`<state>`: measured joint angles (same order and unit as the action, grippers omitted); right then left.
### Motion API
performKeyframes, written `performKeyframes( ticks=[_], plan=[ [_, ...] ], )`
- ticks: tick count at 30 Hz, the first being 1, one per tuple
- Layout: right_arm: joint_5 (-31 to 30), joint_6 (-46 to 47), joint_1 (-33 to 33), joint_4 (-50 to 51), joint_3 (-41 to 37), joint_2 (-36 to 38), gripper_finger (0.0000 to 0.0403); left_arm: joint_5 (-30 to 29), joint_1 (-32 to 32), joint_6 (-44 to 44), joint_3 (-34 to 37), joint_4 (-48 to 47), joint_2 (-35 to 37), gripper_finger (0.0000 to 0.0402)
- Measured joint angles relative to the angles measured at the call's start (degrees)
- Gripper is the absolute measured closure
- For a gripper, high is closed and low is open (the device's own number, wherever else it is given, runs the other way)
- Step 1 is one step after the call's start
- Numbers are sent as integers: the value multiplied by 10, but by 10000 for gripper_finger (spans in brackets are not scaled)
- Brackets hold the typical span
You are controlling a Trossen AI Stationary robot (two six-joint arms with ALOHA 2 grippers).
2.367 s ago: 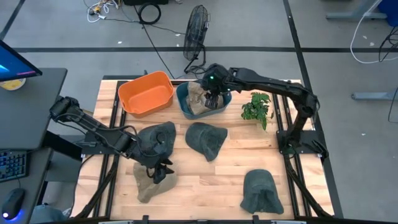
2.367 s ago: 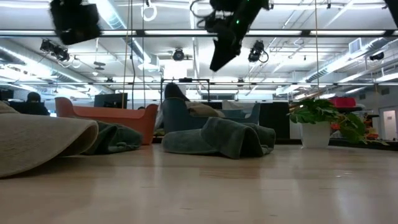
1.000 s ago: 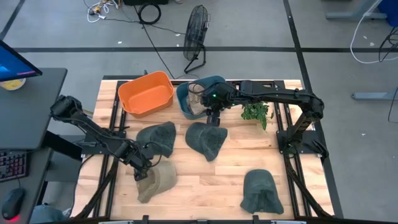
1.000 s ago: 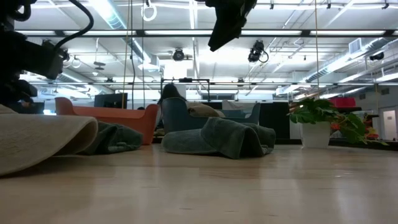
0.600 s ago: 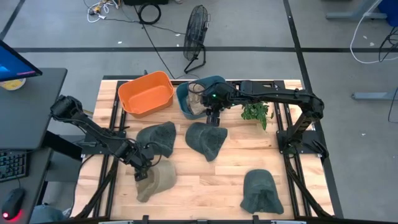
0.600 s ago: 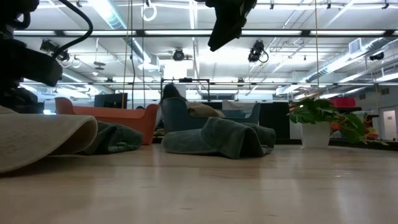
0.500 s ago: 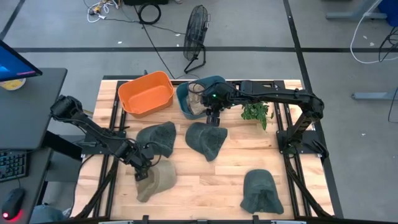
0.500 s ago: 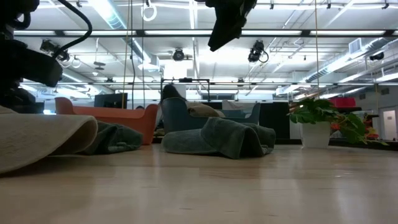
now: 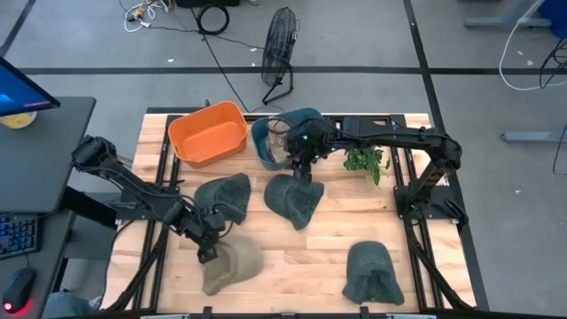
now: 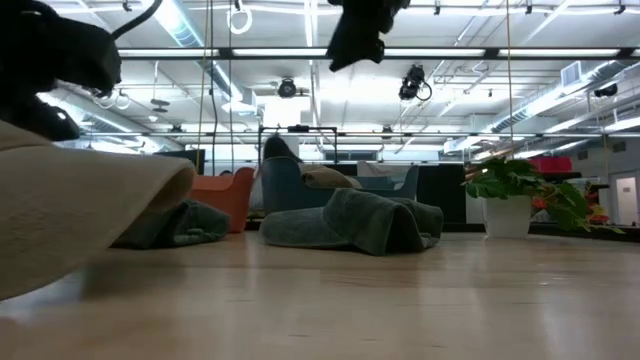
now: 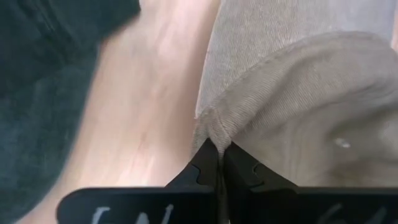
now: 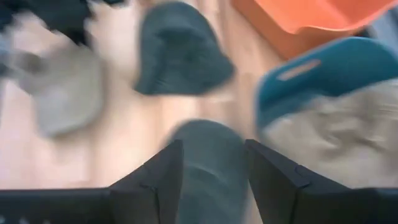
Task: Pick & Place hat
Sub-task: Put the brown cap into the blue bin
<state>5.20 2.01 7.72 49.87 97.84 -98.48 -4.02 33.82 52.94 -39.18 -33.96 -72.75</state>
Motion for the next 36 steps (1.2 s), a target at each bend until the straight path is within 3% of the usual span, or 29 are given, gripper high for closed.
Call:
performKeyframes(
  ticks=[6, 14, 19, 31, 36],
  plan=[
    [48, 66, -34, -70, -27, 0, 229, -45, 0, 20, -21, -2, 0, 395],
    [43, 93, -65, -70, -66, 0, 229, -182, 0, 19, -88, -1, 0, 393],
    [137, 122, -66, -79, -103, 0, 229, -245, 0, 7, -123, -5, 0, 396],
    [277, 102, -67, -113, -115, 1, 229, -252, -51, 4, -150, -6, 0, 393],
    [283, 112, -68, -116, -115, 2, 229, -268, -68, -8, -166, -6, 0, 394]
  ],
)
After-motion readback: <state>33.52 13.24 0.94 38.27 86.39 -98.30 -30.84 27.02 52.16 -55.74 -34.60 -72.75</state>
